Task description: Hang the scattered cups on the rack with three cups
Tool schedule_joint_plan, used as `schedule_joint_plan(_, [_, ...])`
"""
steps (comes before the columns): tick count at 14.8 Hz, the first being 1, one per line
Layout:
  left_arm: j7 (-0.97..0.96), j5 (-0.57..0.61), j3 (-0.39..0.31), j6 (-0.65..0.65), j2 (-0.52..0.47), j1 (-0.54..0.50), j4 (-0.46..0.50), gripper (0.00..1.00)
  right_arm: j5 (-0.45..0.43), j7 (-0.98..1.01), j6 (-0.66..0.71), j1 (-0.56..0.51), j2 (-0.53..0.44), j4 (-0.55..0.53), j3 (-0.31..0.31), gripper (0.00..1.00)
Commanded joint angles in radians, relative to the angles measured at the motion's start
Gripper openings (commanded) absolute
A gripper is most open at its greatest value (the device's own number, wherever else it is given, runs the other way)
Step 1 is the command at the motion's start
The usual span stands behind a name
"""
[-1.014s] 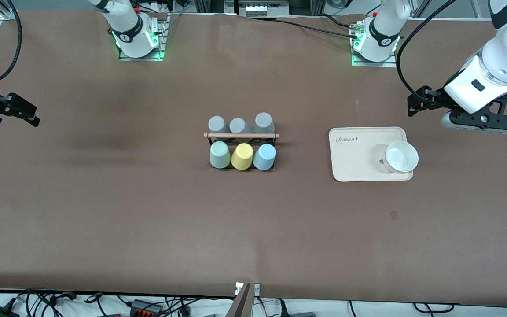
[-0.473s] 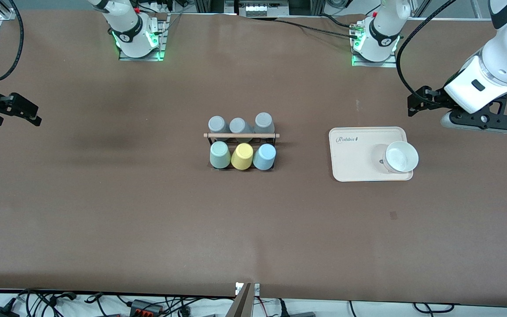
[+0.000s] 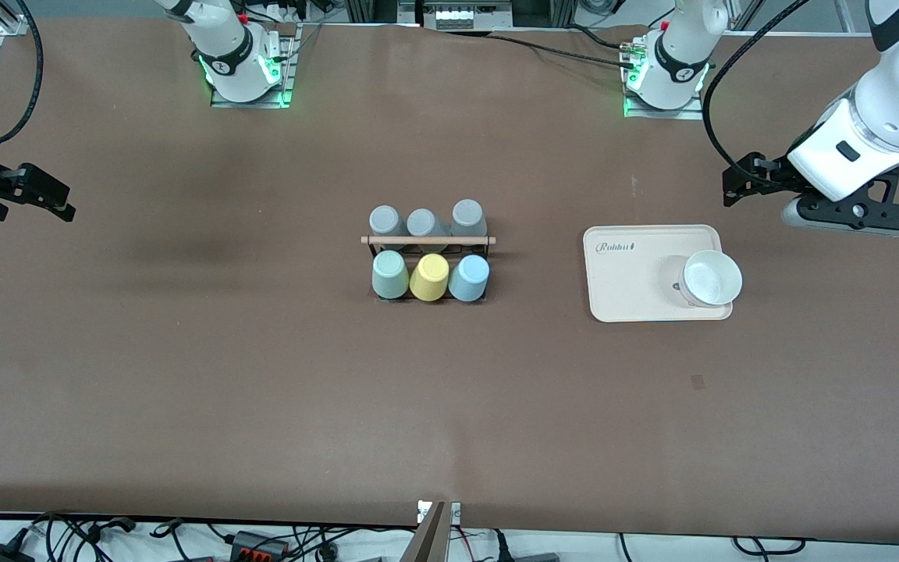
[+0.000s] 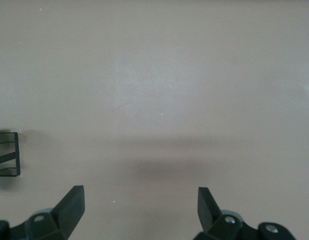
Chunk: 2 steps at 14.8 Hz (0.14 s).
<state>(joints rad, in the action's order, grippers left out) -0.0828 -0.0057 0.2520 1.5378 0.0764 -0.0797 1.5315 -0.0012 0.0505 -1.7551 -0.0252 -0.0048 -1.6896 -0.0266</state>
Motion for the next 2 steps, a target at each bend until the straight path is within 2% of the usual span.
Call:
schedule_joint_plan(1, [0.006, -0.010, 0.006, -0.011, 0.000, -0.011, -0.004, 1.00, 0.009, -0.006, 0.003, -0.016, -0.011, -0.008, 0.014, 1.00])
schedule_joint_plan(2, [0.006, -0.010, 0.006, -0.011, 0.000, -0.011, -0.004, 1.00, 0.009, 0.000, 0.005, -0.016, -0.011, -0.010, 0.014, 1.00])
